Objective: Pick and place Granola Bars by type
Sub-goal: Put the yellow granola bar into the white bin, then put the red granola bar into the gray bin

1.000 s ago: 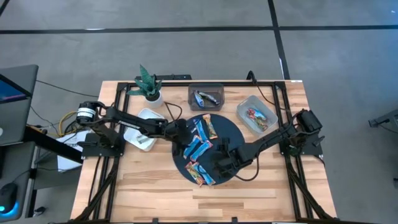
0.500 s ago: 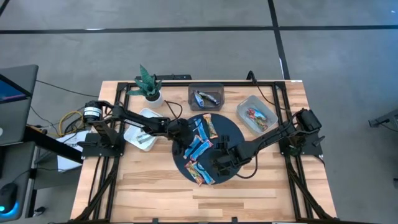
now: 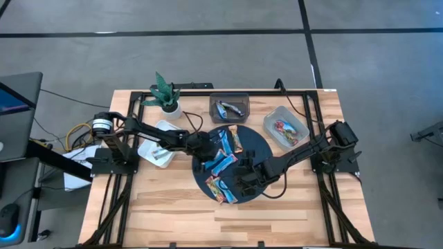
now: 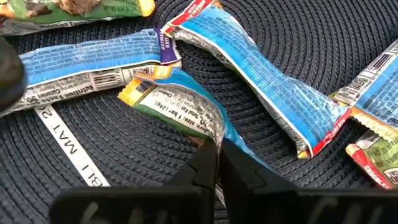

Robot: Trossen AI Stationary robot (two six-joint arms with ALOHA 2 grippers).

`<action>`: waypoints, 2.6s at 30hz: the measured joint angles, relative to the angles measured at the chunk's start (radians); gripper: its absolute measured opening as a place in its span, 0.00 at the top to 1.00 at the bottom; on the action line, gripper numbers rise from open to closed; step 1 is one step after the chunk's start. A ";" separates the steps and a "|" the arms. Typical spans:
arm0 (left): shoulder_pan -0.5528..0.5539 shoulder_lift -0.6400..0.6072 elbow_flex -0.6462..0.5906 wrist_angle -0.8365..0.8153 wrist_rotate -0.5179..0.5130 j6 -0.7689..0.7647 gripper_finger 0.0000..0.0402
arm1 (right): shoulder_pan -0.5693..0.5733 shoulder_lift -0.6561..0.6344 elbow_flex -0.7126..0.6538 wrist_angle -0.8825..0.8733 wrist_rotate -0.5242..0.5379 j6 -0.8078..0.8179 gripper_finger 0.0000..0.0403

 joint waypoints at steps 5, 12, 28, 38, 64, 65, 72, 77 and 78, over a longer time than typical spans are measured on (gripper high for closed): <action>-0.013 -0.059 -0.003 -0.034 -0.025 0.000 1.00 | 0.000 0.000 0.000 0.002 0.001 0.000 0.63; -0.086 -0.223 -0.003 -0.195 -0.176 -0.001 1.00 | -0.001 0.000 0.000 0.007 0.003 0.000 0.63; -0.356 -0.636 -0.001 -1.073 -0.828 -0.612 1.00 | -0.011 0.000 0.000 0.043 0.052 -0.027 0.63; -0.410 -0.638 -0.001 -1.214 -0.836 -0.801 1.00 | -0.064 0.000 0.000 0.068 0.049 -0.123 0.63; -0.409 -0.638 -0.104 -1.219 -0.791 -0.867 0.64 | -0.109 0.000 -0.001 0.161 -0.040 -0.246 0.63; -0.409 -0.638 -0.104 -1.218 -0.793 -0.873 0.61 | -0.111 0.000 -0.001 0.186 -0.071 -0.280 0.63; -0.432 -0.638 -0.104 -1.032 -0.792 -0.801 0.51 | -0.151 0.000 -0.001 0.294 -0.291 -0.473 0.63; -0.467 -0.638 -0.104 -0.848 -0.813 -0.651 0.50 | -0.209 0.018 0.000 0.303 -0.298 -0.485 0.63; -0.473 -0.638 -0.104 -0.820 -0.819 -0.627 0.50 | -0.221 0.022 -0.001 0.296 -0.303 -0.490 0.63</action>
